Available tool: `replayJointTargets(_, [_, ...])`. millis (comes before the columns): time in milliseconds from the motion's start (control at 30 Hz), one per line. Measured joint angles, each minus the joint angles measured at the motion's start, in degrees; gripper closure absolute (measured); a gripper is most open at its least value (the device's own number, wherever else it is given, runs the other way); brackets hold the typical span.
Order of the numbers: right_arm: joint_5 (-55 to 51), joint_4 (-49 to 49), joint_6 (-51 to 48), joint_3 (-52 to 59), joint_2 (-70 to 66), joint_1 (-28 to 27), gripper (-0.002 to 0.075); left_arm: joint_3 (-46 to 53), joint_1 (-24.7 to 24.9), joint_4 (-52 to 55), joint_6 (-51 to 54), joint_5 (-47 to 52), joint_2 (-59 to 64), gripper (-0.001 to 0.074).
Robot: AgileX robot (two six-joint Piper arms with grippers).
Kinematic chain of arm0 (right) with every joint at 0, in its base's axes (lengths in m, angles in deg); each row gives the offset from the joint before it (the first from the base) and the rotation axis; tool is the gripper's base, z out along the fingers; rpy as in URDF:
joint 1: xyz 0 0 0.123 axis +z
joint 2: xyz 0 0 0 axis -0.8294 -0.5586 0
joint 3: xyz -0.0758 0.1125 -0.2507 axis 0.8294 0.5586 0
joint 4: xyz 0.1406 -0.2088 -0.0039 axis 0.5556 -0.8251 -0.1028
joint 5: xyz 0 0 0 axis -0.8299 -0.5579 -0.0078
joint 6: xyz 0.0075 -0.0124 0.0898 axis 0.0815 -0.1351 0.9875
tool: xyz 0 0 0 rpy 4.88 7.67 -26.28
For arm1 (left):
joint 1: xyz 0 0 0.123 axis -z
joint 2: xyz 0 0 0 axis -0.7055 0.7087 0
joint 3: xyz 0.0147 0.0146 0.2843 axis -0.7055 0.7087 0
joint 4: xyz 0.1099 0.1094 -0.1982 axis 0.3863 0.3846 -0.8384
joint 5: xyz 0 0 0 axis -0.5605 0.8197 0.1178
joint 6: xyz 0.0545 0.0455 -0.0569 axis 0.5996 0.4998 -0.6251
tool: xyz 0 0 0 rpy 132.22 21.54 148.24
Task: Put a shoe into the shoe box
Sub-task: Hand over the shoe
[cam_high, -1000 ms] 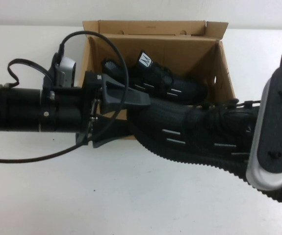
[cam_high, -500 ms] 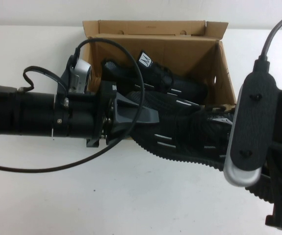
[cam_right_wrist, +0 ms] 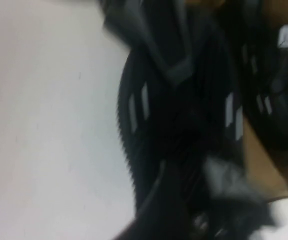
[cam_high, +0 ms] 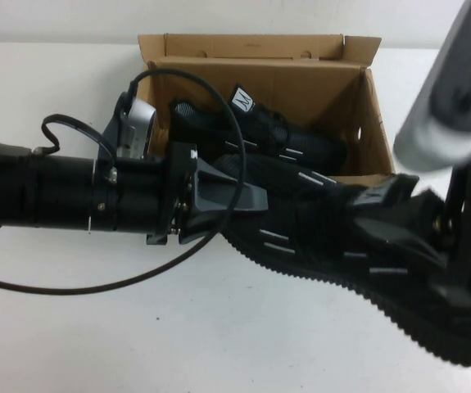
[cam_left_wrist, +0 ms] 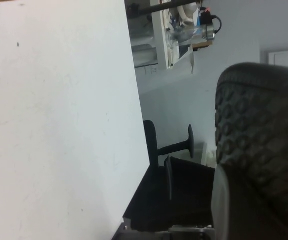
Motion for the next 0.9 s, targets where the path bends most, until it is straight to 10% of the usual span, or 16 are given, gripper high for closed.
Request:
replayJointTargets(167, [0.9, -1.8, 12.0, -4.1, 0.0, 0.0, 0.0107, 0.0, 0.0, 0.3, 1.4, 0.0, 0.0, 0.06])
replayJointTargets(500, [-6.3, -6.6, 52.8, -5.6, 1.3, 0.0, 0.0162, 0.0, 0.0, -3.8, 7.6, -4.7, 0.0, 0.06])
replayJointTargets(900, [-4.2, -3.3, 72.1, -5.6, -1.6, 0.0, 0.0167, 0.0, 0.0, -4.2, 10.9, -13.1, 0.1, 0.06])
